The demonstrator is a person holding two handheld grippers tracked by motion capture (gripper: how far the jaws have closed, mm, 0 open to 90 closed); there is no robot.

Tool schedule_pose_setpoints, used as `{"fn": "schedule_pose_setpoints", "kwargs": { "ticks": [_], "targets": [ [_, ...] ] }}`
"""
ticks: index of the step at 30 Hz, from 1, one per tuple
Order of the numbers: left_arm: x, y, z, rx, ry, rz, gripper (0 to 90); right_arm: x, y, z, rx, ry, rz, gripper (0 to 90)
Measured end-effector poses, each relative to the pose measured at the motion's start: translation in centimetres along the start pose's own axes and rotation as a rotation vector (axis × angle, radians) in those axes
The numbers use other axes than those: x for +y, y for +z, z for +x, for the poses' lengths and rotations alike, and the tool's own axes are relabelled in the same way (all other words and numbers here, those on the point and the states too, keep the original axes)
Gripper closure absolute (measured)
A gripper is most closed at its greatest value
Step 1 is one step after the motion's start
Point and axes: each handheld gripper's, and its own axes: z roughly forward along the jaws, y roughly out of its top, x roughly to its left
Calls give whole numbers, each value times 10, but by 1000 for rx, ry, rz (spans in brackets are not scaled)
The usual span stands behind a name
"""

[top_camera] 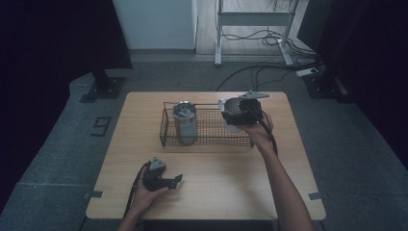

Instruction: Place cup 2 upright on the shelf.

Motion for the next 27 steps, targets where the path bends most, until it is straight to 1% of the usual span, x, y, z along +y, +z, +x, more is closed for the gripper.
{"fn": "schedule_pose_setpoints", "kwargs": {
  "ticks": [7, 9, 11, 21, 27],
  "targets": [
    [0, 0, 0, 0, 1, 1, 144, 1, 10, -3, -6, 2, 7, 66],
    [0, 0, -1, 0, 2, 2, 144, -2, 15, -5, -12, 2, 20, 65],
    [0, 0, -1, 0, 3, 2, 144, -2, 16, -6, -13, 1, 23, 66],
    [0, 0, -1, -1, 3, 3, 144, -12, 29, -14, -24, 25, 45, 66],
    [0, 0, -1, -2, 5, 5, 144, -14, 35, -16, -29, 33, 53, 66]
  ]
}}
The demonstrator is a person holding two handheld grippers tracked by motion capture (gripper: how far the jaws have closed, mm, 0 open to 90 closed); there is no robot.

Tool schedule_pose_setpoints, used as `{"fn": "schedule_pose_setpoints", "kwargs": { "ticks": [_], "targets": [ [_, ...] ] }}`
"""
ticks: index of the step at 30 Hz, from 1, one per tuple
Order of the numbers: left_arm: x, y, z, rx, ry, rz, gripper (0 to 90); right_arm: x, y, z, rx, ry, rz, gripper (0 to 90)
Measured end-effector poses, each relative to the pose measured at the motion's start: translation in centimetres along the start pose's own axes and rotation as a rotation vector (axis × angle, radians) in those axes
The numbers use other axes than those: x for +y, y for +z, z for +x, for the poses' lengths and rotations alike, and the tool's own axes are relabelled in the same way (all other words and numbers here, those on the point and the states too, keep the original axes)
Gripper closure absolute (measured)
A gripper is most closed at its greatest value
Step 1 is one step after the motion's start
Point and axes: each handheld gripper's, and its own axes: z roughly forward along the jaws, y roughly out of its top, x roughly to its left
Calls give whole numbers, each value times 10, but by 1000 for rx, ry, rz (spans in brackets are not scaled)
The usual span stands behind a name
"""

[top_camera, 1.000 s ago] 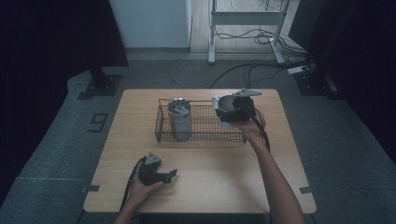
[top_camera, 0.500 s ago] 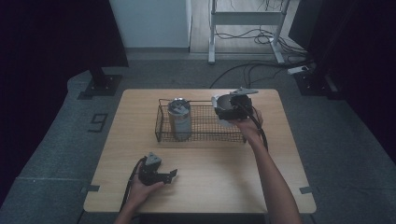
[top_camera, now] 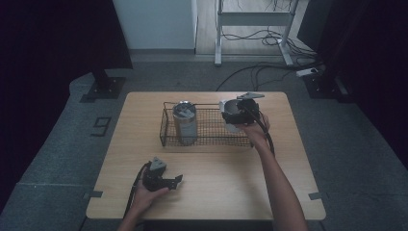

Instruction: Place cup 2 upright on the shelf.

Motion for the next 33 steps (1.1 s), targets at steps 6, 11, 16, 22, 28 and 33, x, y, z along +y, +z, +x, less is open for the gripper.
{"fn": "schedule_pose_setpoints", "kwargs": {
  "ticks": [6, 11, 16, 22, 28, 33],
  "targets": [
    [0, 0, 0, -2, -1, 0, 144, -4, 7, 0, 1, 1, 6, 66],
    [0, 0, 0, 0, 3, 1, 144, -9, 12, -1, -4, 3, 18, 66],
    [0, 0, 0, -3, 2, 4, 144, -12, 17, -3, -3, 10, 25, 65],
    [0, 0, -1, -1, 5, 4, 144, -17, 22, -4, -10, 12, 36, 65],
    [0, 0, -1, -1, 7, 4, 144, -25, 27, -6, -13, 19, 46, 65],
    [0, 0, -1, -1, 8, 6, 144, -30, 30, -9, -19, 30, 61, 65]
  ]
}}
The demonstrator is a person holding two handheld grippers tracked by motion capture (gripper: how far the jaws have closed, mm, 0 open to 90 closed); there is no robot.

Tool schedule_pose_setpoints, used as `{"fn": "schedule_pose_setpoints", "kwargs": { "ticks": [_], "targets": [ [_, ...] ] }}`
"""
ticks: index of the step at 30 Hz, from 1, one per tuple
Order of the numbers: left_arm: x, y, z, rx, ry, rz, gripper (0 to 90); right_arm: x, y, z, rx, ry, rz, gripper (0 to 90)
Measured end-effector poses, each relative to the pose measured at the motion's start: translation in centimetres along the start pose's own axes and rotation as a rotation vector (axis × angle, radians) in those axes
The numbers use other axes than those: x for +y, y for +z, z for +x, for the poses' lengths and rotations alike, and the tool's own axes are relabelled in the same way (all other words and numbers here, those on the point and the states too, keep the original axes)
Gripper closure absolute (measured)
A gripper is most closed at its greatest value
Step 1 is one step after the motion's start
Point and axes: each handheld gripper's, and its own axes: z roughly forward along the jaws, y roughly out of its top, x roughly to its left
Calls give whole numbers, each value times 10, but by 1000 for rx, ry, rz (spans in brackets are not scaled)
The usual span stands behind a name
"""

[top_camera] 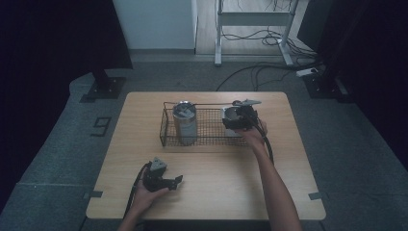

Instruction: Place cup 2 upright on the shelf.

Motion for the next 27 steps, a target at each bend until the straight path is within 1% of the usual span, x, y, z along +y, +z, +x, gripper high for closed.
{"fn": "schedule_pose_setpoints", "kwargs": {
  "ticks": [10, 11, 15, 18, 27],
  "targets": [
    [0, 0, -1, 0, 3, 1, 144, -3, 6, 2, -1, -3, 11, 65],
    [0, 0, 0, 0, 3, 2, 144, -4, 7, 3, -5, -11, 19, 65],
    [0, 0, 0, -2, 5, 4, 144, -5, 10, 4, -6, -15, 24, 65],
    [0, 0, -1, -1, 8, 8, 144, -7, 12, 5, -18, -26, 43, 65],
    [0, 0, -1, 1, 8, 8, 144, -7, 14, 4, -21, -32, 68, 65]
  ]
}}
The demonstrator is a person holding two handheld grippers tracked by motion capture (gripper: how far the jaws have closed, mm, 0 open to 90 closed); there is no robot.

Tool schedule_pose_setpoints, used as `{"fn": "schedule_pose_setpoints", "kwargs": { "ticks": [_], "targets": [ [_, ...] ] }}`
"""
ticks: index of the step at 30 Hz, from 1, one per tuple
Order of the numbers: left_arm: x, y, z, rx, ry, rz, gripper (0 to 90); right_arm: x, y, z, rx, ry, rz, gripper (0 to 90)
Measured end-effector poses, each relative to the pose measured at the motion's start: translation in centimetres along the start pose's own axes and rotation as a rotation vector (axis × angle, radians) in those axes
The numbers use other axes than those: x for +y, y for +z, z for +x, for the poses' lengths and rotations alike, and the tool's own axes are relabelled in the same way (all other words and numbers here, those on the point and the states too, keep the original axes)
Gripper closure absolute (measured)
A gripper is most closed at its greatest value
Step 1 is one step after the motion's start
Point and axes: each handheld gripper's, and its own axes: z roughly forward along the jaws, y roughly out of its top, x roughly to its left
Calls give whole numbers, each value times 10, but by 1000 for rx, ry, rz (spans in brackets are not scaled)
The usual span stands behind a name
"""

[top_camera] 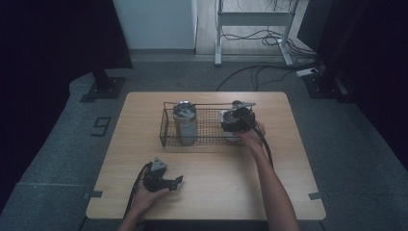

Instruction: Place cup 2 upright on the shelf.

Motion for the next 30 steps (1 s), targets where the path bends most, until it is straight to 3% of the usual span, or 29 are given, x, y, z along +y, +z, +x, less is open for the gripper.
{"fn": "schedule_pose_setpoints", "kwargs": {
  "ticks": [30],
  "targets": [
    [0, 1, -1, -1, 5, 3, 144, 1, 6, -1, -14, 8, 89, 64]
  ]
}}
